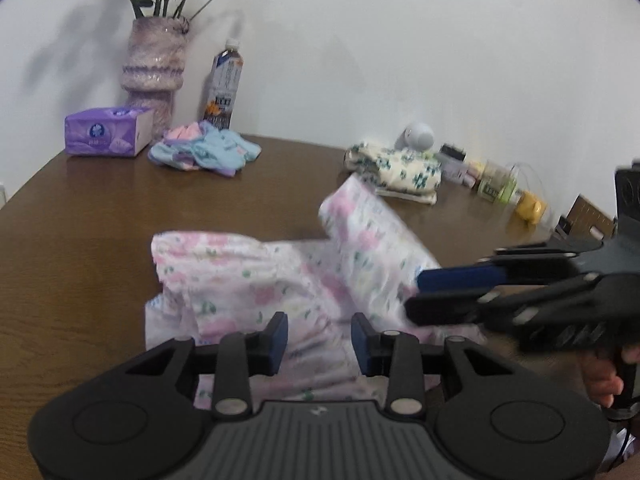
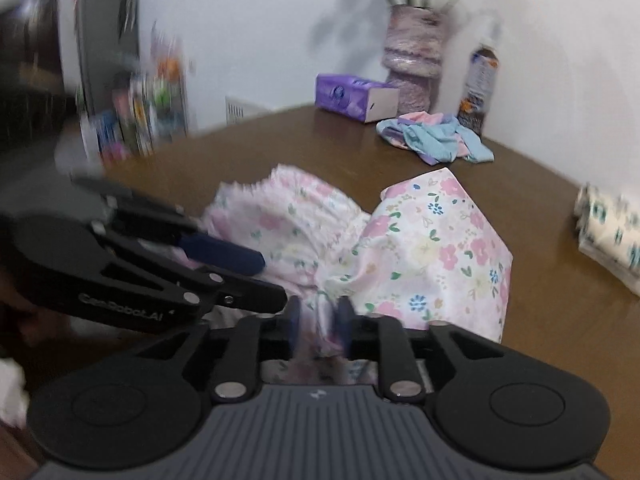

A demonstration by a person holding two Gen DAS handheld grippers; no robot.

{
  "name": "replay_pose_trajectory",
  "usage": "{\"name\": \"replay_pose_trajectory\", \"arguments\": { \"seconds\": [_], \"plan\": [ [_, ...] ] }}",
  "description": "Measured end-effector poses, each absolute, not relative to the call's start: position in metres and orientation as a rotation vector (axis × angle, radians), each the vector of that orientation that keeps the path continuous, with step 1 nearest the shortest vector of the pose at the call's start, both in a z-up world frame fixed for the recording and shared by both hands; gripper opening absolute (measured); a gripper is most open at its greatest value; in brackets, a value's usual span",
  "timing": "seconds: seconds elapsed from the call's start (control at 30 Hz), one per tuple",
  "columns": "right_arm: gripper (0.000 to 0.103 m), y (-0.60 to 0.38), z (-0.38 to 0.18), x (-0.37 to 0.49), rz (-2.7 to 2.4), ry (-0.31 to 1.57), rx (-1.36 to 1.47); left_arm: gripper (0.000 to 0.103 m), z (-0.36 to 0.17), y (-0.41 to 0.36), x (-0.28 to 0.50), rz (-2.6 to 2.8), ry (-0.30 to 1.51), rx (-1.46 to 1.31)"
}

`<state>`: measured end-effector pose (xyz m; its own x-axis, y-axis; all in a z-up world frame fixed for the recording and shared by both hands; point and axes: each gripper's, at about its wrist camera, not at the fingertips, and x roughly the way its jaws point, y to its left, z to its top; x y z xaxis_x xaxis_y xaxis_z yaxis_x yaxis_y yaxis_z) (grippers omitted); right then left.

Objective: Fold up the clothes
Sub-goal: 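Lift and fold the held bundle over onto the rest of the dress with both grippers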

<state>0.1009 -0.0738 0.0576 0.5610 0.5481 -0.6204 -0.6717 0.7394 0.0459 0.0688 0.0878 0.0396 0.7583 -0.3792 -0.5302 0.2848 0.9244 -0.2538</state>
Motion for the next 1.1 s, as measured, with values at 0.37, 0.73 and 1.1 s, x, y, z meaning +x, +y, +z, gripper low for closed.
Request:
{"name": "replay_pose_trajectory", "arguments": {
  "seconds": [0.37, 0.73, 1.1],
  "plan": [
    [0.035, -0.148, 0.063, 0.112, 0.49, 0.612, -0.01, 0.031, 0.041, 0.037, 0.088, -0.481, 0.643, -0.053],
    [0.031, -0.132, 0.069, 0.146, 0.543, 0.582, -0.015, 0.031, 0.035, 0.036, 0.086, -0.47, 0.689, -0.046],
    [0.023, -0.113, 0.055, 0.164, 0.563, 0.624, -0.015, 0.031, 0.068, 0.049, 0.109, -0.423, 0.571, -0.093]
  ]
}}
